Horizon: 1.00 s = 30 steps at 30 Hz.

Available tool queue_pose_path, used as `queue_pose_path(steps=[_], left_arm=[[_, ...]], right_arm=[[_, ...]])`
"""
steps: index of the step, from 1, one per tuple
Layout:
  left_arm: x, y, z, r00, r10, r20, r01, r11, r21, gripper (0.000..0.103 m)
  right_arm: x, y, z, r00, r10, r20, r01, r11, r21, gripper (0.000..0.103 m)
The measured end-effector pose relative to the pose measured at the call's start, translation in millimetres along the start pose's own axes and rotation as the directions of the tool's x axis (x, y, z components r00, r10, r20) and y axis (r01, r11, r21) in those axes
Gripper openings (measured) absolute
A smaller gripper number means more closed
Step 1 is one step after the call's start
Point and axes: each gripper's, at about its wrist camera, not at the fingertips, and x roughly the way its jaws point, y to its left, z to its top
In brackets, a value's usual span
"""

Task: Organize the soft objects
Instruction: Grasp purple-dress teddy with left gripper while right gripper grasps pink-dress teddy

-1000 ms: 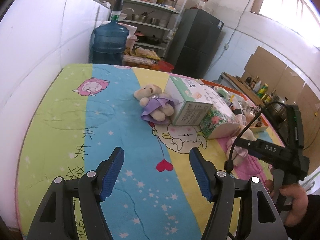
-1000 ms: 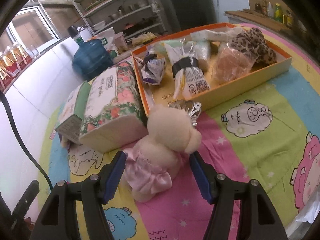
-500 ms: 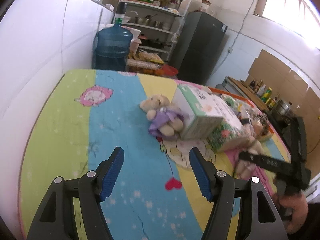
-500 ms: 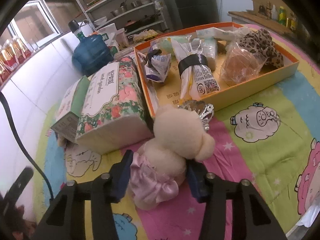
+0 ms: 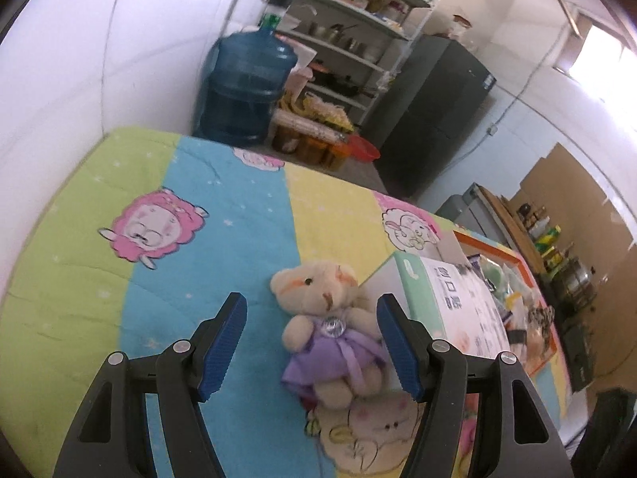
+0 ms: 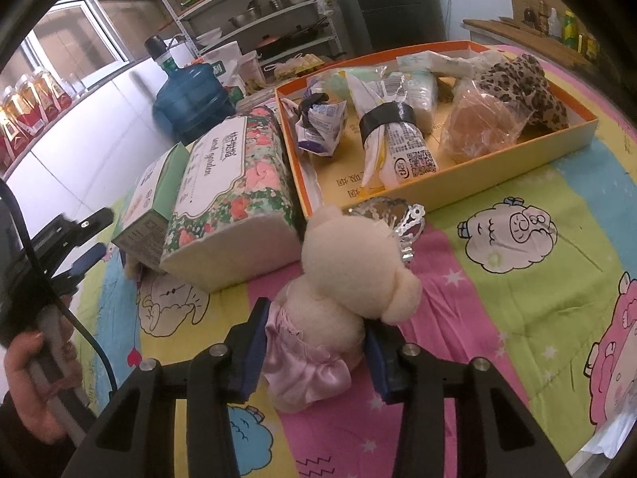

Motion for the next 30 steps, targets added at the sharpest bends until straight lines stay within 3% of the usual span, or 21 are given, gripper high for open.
queue_pose_path(steps=[12,23,27,30], left_arm=[[48,4,3,0.996,-0.035,-0.080,0.029,0.997,-0.076,0.069],[53,-2,0,0.998,-0.024,-0.059,0.020,0.998,-0.057,0.069],[57,-1,3,0.997,-0.027,-0.079,0.023,0.998,-0.051,0.054],[56,0,3,0.997,-0.033,-0.075,0.029,0.998,-0.050,0.051]], right_arm=[[-12,17,1,1.000,0.000,0.022,0.002,0.996,-0.086,0.044],[-17,18,0,1.000,-0.001,0.024,0.003,0.996,-0.089,0.044],[-20,18,-1,1.000,0.004,0.027,-0.001,0.996,-0.093,0.044],[-22,18,-3,1.000,0.005,0.026,-0.002,0.995,-0.098,0.044]])
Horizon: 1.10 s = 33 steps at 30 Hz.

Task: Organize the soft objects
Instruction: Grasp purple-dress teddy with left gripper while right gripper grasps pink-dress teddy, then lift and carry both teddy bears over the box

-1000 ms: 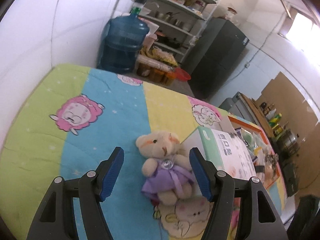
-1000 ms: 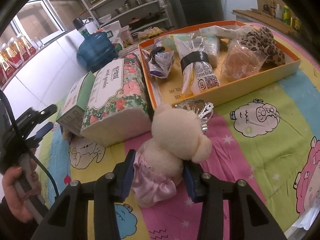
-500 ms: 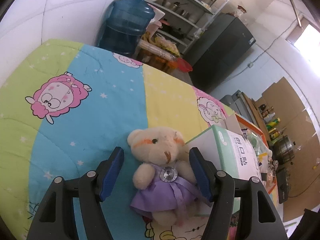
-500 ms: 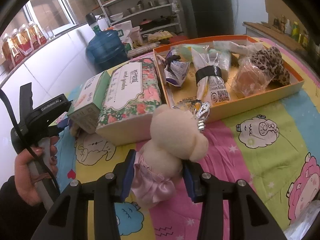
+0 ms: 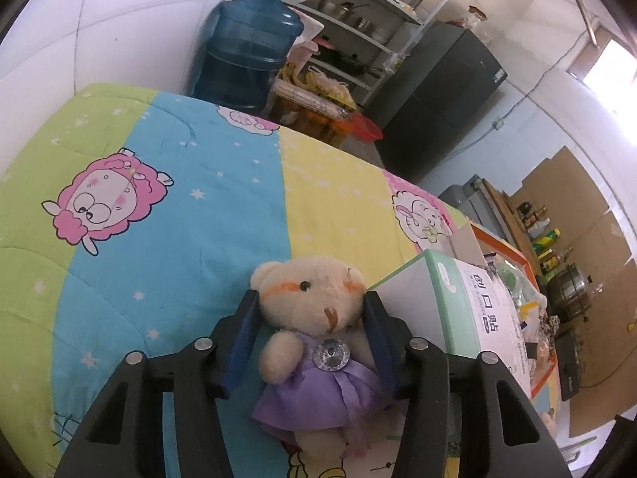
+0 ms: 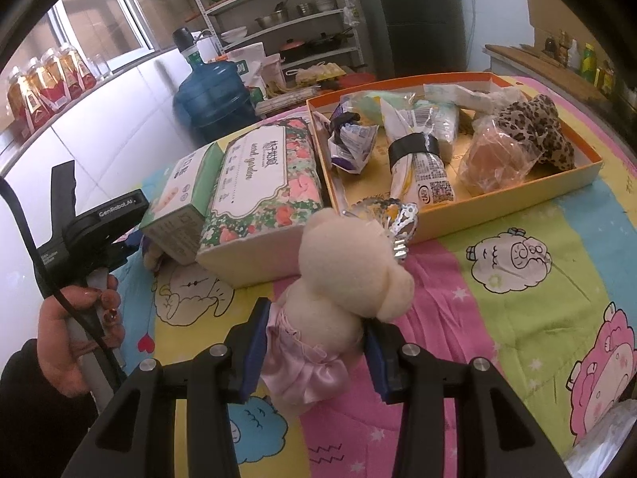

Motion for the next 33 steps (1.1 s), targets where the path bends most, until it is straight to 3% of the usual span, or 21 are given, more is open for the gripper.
queue_pose_path(steps=[11,18,33], left_arm=[[-25,-8,-5,0.998,0.005,0.060,-0.007,0.999,0.039,0.048],[-59,-12,-6,0.993,0.014,0.113,-0.023,0.997,0.076,0.048],[-143,-26,-32,0.988,-0.027,0.151,0.009,0.993,0.117,0.048]], right_arm=[[-18,0,1,0.999,-0.007,0.040,0.007,1.000,-0.013,0.044],[-32,7,3,0.998,0.005,0.066,-0.003,0.999,-0.035,0.044],[-73,13,-4,0.993,0.016,0.113,-0.007,0.996,-0.084,0.044]])
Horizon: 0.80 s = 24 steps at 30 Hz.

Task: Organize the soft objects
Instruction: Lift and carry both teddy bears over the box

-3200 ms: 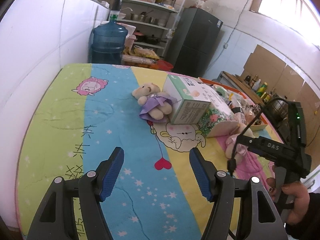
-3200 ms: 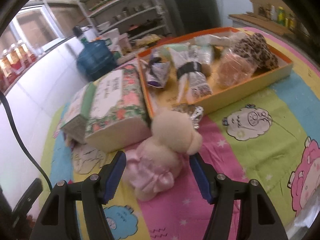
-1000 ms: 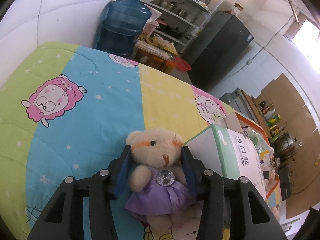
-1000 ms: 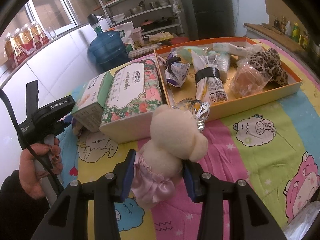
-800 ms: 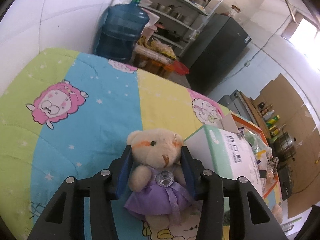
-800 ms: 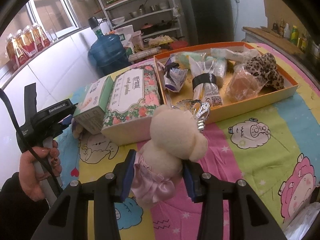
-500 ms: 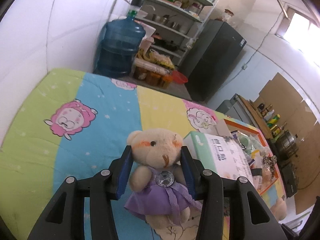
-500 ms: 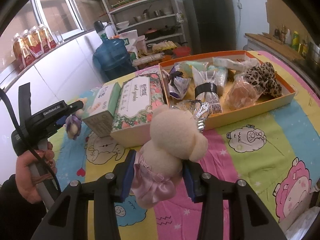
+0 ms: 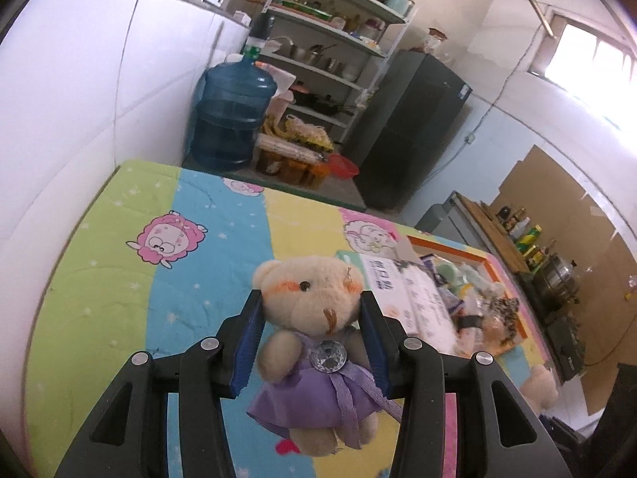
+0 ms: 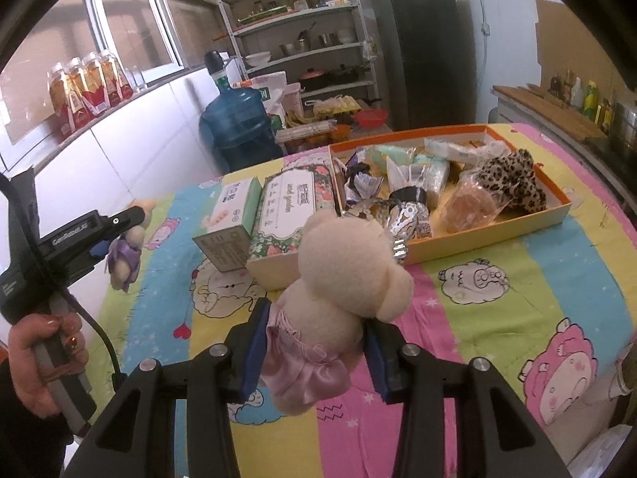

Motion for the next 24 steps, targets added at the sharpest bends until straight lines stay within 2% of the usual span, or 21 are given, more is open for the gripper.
queue_pose_path(steps=[5,11,24], left_arm=[[-24,-14,-10,0.999,-0.037,0.000,0.037,0.999,0.020,0.048],[-35,-43,-22,0.995,-0.099,-0.023,0.100,0.993,0.058,0.048],[-43,-110,-20,0.969,-0.240,-0.050,0.245,0.958,0.147,0.048]], right_arm=[[-21,-1,1,0.999,-0.014,0.040,0.014,1.000,-0.009,0.044],[-47,-8,5,0.994,-0.049,0.098,0.050,0.999,-0.006,0.044],[-92,-51,18,0.970,-0.149,0.192,0.140,0.988,0.063,0.044]])
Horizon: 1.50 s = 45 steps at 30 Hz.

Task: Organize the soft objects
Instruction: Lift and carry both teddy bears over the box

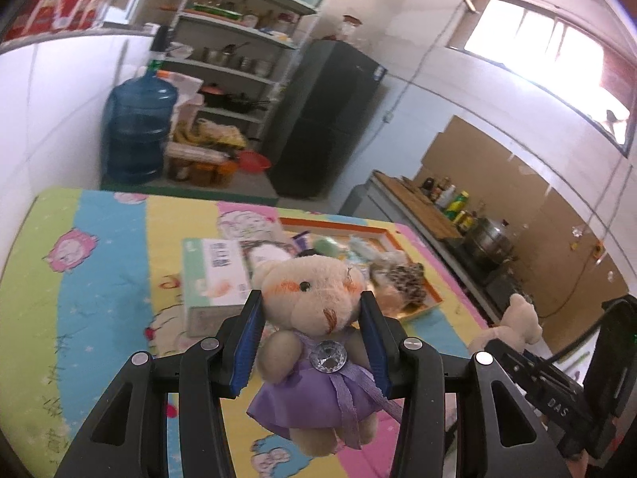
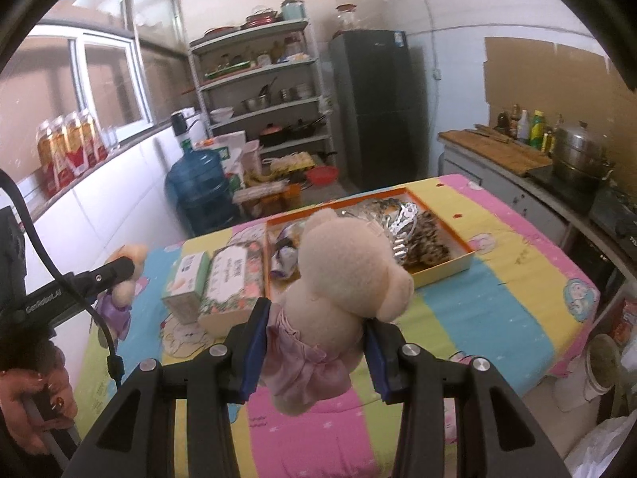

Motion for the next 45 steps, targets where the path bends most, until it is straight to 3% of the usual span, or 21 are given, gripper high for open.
queue_pose_path(steps=[8,20,32,45], left_arm=[[19,-31,6,0.999,-0.042,-0.020,0.043,0.999,0.031,0.048],[73,-66,16,0.997,-0.054,-0.057,0.055,0.998,0.024,0.048],[141,-103,27,0.997,-0.010,-0.079,0.011,1.000,0.006,0.048],[201,-125,38,0.993,0.079,-0.090,-0.080,0.997,0.001,0.049]], right_arm=[[1,-25,14,1.000,-0.017,0.020,0.017,1.000,0.018,0.044],[31,-60,40,0.999,0.038,-0.013,-0.038,0.999,-0.023,0.044],[84,-111,65,0.989,0.125,-0.080,-0.130,0.990,-0.055,0.044],[157,-144,86,0.954,0.241,-0.177,-0.259,0.962,-0.090,0.044]])
